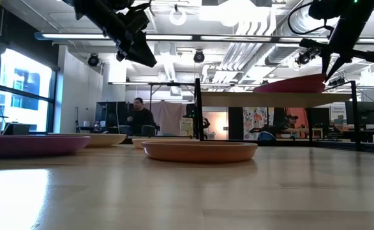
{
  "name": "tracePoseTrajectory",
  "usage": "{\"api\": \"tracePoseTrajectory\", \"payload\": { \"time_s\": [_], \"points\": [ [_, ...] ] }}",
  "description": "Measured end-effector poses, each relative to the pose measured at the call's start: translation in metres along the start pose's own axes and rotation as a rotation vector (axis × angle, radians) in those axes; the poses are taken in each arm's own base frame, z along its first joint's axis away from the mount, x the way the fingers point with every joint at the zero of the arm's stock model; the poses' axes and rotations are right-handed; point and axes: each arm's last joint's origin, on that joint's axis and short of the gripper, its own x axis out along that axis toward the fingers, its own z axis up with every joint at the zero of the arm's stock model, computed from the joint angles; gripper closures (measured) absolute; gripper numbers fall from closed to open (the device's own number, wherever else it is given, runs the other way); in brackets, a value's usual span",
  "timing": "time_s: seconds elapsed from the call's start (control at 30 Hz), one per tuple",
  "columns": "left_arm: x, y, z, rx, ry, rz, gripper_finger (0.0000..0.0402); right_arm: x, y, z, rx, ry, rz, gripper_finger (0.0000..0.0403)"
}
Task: Place and stack plates onto a shelf
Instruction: Stack the orange plate on top of the pink plate
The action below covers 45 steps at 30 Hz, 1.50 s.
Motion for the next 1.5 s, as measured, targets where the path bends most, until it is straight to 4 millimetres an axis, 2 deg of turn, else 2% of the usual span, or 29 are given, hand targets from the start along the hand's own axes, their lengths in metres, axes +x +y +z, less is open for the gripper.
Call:
{"api": "tracePoseTrajectory", "payload": {
  "time_s": [1.5],
  "points": [
    [0.0000, 0.0002, 0.0007, -0.088, -0.008, 0.004, 0.0298, 0.0003, 0.0004, -0.0002, -0.067, 0.005, 0.002, 0.0400]
  ]
}}
